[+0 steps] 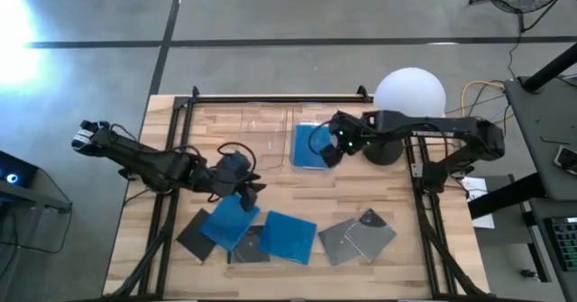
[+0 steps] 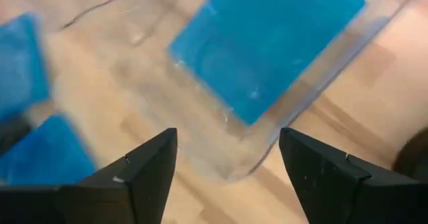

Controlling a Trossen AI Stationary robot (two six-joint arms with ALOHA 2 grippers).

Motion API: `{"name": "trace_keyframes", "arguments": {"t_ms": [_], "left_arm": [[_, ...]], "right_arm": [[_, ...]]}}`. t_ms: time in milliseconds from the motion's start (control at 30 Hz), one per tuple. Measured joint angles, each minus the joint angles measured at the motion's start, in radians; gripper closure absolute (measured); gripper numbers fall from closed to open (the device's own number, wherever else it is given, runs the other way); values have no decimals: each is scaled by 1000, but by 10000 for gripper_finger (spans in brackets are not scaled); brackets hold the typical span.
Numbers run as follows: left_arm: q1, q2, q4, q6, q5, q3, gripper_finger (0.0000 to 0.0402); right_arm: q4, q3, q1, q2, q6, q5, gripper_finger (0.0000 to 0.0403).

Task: Pick & place jewel cases by type
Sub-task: Put the left blue cd case into the right transparent bin

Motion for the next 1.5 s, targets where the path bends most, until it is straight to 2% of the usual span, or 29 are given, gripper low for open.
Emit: {"name": "trace_keyframes", "arguments": {"t_ms": [133, 267, 467, 600, 700, 867, 1100, 1367, 1500], "left_arm": [[1, 0, -268, -152, 46, -4, 241], [-3, -1, -430, -329, 148, -55, 241], [-32, -2, -447, -471, 294, -191, 241], [-70, -2, -368, -476, 379, -287, 241], [-93, -2, -259, -471, 444, -361, 241], [-110, -2, -74, -492, 490, -463, 241], [-111, -6, 116, -522, 486, -525, 241], [-91, -1, 530, -526, 335, -609, 241], [-74, 0, 585, -534, 324, -643, 241]], "right_arm": [[-14, 14, 75, -6, 55, -19, 150], [3, -4, 126, -6, 186, -100, 155], [6, -26, 211, -5, 283, -75, 158], [33, -54, 243, -5, 315, -69, 159], [75, -84, 256, -5, 336, -113, 161], [254, -168, 278, -5, 414, -184, 161], [562, -278, 310, 3, 534, -184, 161], [599, -295, 334, 106, 628, -156, 161], [690, -295, 349, 207, 732, -177, 161]]}}
